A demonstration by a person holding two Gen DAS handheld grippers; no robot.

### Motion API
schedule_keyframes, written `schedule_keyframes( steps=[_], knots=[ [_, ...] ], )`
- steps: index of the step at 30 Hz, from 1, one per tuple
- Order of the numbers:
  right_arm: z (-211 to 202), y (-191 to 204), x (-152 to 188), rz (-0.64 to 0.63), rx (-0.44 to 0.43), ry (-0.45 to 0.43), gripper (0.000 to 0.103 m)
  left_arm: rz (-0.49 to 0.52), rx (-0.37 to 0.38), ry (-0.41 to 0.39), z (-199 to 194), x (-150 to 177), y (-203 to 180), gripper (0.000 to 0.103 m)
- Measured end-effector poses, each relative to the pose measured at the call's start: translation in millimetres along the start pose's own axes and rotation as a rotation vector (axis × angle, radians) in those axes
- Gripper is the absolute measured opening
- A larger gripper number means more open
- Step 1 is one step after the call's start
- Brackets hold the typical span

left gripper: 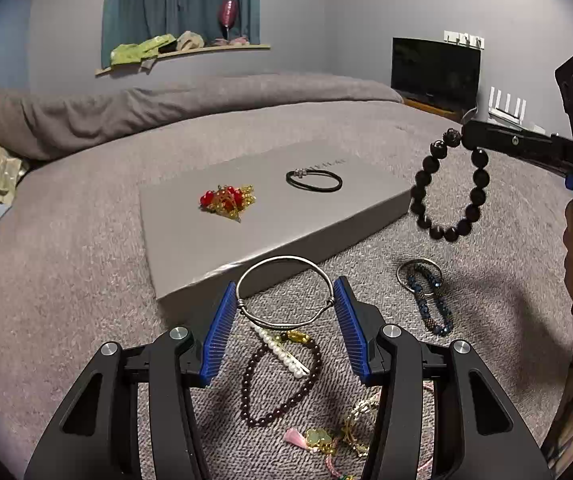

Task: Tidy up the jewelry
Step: 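Carry the bangle in the left tool while the right tool lowers the bead bracelet onto the box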

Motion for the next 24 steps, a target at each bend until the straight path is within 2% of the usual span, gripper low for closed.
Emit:
schedule_keyframes(
  steps=[10, 24],
  knots=[
    [3, -2, -1, -0.001, -0.004, 0.004, 0.013, 0.002, -0.013, -0.022, -1, -15, 4, 0.051],
    [50, -5, -38, 0.043, -0.038, 0.009, 0.013, -0.015, -0.042, -0.017, 32, -45, 36, 0.051]
  ],
)
Point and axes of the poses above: each gripper's, at about its wrist camera, not at the fingertips, and z roughly the way its jaws point, y to its left, x to its underside, the point moved 6 cm from there along z, roughly the way its jaws point, and after that the axes turned 8 degrees about x, right-handed, at the moved point
